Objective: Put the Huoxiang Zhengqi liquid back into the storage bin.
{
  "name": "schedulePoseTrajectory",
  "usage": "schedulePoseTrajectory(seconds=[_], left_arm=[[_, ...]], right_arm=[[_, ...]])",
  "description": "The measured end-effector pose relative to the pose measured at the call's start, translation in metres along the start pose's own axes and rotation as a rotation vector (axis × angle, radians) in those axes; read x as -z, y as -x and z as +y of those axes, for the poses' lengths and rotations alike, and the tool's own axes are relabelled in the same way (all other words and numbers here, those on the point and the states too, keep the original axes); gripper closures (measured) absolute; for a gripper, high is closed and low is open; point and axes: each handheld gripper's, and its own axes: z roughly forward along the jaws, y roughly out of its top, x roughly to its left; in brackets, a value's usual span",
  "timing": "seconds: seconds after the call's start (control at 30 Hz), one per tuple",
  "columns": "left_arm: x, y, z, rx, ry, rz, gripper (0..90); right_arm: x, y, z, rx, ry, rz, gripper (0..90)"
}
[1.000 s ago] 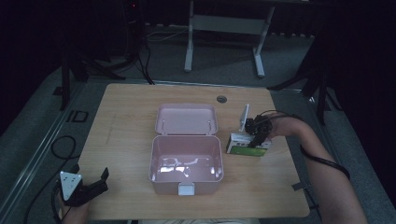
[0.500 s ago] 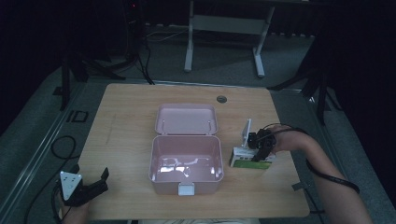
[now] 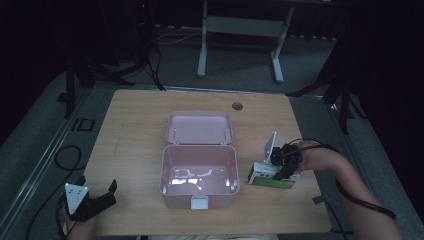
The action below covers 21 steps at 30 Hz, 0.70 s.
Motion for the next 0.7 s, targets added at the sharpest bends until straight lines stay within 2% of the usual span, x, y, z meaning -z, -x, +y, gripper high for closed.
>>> schedulePoseTrajectory(seconds=[0.23, 0.43, 0.5, 0.7], left_arm=[[0.0, 0.0, 0.0, -0.005, -0.004, 0.001, 0.3], [0.0, -0.001, 0.0, 0.006, -0.001, 0.0, 0.3], [0.0, -0.001, 0.0, 0.005, -0.001, 0.0, 0.3], [0.0, -0.001, 0.0, 0.002, -0.004, -0.001, 0.3]], right_arm=[[0.019, -0.013, 0.0, 0.002, -0.006, 0.002, 61.6], [0.034, -0.021, 0.002, 0.005, -0.011, -0.007, 61.6], [0.037, -0.021, 0.003, 0.009, -0.012, -0.011, 61.6], [0.062, -0.023, 0.008, 0.0, -0.028, -0.02, 61.7]])
